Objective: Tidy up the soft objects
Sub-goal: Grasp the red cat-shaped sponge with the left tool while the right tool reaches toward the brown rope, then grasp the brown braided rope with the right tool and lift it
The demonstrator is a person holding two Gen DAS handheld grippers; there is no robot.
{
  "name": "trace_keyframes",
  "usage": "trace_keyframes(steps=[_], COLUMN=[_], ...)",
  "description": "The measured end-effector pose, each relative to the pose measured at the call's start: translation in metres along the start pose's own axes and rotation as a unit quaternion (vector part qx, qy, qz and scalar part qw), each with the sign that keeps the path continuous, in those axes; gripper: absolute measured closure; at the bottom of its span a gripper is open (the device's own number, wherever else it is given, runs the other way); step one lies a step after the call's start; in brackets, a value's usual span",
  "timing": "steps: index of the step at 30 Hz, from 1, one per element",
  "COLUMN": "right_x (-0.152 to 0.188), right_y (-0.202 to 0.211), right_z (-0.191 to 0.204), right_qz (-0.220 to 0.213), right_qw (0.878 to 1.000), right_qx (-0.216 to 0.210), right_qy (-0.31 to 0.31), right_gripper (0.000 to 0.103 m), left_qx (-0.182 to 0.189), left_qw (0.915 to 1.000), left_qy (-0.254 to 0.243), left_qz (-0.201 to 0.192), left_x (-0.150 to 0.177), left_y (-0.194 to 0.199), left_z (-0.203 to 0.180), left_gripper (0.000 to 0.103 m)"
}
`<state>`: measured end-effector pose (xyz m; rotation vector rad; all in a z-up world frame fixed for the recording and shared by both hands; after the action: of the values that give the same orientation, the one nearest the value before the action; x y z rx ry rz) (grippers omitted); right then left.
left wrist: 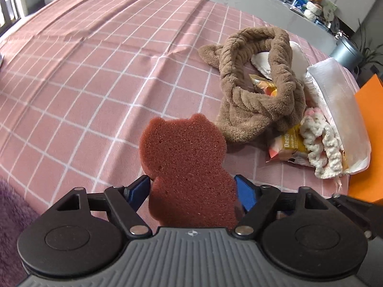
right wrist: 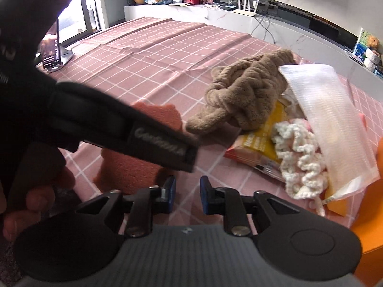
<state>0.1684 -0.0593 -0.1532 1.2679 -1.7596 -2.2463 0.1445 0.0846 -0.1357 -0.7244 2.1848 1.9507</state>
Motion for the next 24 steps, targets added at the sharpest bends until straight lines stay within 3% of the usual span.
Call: trace_keyframes(steps=[3,5,8,10,11,17,20,22,23,24], right_x=[-0.005,-0.014,-0.034,-0.05,-0.06,-0.086,-0.088,-0.084,-0.083,-0.084], right_y=[0.01,0.016,0.02,0.018,0.013,-0.023,-0.039,-0.044,-0.045,-0.044], right_z=[-0.005,-0.007,-0.008,-0.008,-0.012,-0.009,-0.006,-0.008,-0.009,-0.008], right_qz=[-0.013,-0.03,-0.065,-0.082,-0.082,-0.063,-0.048,-0.035,-0.032,-0.034], right_qw=[1.0,0.999,0.994,0.989,0.989,0.986,0.98,0.978,0.978,0.978], right_qx=[0.018,0.036,0.083,0.109,0.114,0.138,0.164,0.174,0.174,0.17], right_qy=[-0.001,0.01,0.037,0.049,0.051,0.069,0.099,0.108,0.112,0.115], right_gripper=[0.081,0.075,0.048,0.018,0.016,0.016,0.021,0.029,0.045,0.053], left_qx=[-0.008,-0.011,-0.017,-0.025,-0.028,-0.044,-0.036,-0.029,-0.027,-0.025], left_qw=[0.9998,0.9996,0.9982,0.9968,0.9962,0.9934,0.9937,0.9943,0.9944,0.9944], left_qy=[-0.005,0.004,0.028,0.038,0.04,0.046,0.052,0.051,0.051,0.051], left_qz=[-0.015,-0.027,-0.05,-0.066,-0.072,-0.095,-0.092,-0.089,-0.089,-0.089], left_x=[-0.003,-0.006,-0.018,-0.028,-0.033,-0.054,-0.055,-0.053,-0.052,-0.05], left_y=[0.003,0.006,0.014,0.019,0.02,0.021,0.02,0.019,0.019,0.02], left_z=[0.007,0.016,0.033,0.044,0.047,0.065,0.069,0.07,0.07,0.07], left_gripper=[0.022,0.024,0.024,0.024,0.024,0.024,0.024,0.024,0.024,0.024])
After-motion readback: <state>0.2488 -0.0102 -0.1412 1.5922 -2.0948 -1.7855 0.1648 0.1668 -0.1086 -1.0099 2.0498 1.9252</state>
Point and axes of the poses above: each gripper's, at about its wrist camera, not at the fingertips, and y roughly against the way its jaws point, z to its left, x to its underside, the point moved 6 cm from there along -y, roughly the way its jaws point, and after that the axes turned 3 degrees about z, right-handed, at the moved point
